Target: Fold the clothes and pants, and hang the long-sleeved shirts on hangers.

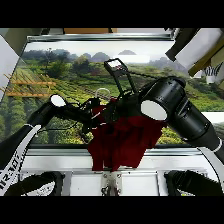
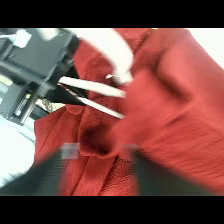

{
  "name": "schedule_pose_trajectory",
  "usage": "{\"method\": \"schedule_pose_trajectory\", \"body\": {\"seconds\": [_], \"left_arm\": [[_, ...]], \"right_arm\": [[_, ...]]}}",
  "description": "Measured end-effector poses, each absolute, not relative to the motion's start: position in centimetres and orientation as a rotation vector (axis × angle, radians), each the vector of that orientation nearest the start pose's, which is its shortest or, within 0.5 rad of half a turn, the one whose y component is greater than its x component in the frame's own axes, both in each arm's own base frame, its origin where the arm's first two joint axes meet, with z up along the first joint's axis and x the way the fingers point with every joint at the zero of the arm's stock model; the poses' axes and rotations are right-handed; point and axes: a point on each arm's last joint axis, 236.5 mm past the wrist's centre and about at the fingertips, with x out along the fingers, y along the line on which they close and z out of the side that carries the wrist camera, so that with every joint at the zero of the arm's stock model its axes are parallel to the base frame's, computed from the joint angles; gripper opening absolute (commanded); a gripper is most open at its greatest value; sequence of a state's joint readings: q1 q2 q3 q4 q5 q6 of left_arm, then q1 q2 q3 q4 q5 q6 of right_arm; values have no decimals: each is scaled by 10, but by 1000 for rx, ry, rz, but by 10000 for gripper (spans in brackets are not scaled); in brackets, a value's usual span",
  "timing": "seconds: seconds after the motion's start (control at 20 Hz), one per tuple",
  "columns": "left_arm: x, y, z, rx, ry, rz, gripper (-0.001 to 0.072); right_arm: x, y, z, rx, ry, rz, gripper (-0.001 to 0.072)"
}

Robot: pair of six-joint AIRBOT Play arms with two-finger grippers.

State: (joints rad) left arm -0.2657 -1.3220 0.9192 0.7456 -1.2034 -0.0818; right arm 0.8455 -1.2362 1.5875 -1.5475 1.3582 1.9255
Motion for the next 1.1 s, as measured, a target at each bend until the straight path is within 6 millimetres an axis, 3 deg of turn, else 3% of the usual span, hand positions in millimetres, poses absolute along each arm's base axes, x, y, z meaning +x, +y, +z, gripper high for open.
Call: {"method": "schedule_pose_trajectory", "body": {"seconds": [0.05, 0.15, 0.25, 0.3, 0.55, 0.75, 0.85, 1.1], "left_arm": [[270, -241, -18, 478, 810, -1488, 21], [269, -241, -18, 479, 811, -1489, 21], [269, -241, -18, 479, 810, -1489, 22], [269, -241, -18, 479, 810, -1489, 22], [269, -241, -18, 480, 809, -1490, 21], [269, -241, -18, 482, 808, -1491, 22], [269, -241, -18, 483, 809, -1491, 21], [269, -241, -18, 482, 809, -1491, 22]], "right_arm": [[270, 312, 170, -99, 1069, 610, 458], [270, 312, 172, -95, 1071, 621, 463], [268, 311, 177, -85, 1075, 669, 537], [267, 310, 180, -69, 1079, 702, 537], [273, 291, 213, 54, 1053, 936, 535], [295, 267, 239, 173, 980, 993, 533], [302, 253, 243, 130, 923, 1034, 532], [305, 198, 226, -5, 843, 1166, 532]]}}
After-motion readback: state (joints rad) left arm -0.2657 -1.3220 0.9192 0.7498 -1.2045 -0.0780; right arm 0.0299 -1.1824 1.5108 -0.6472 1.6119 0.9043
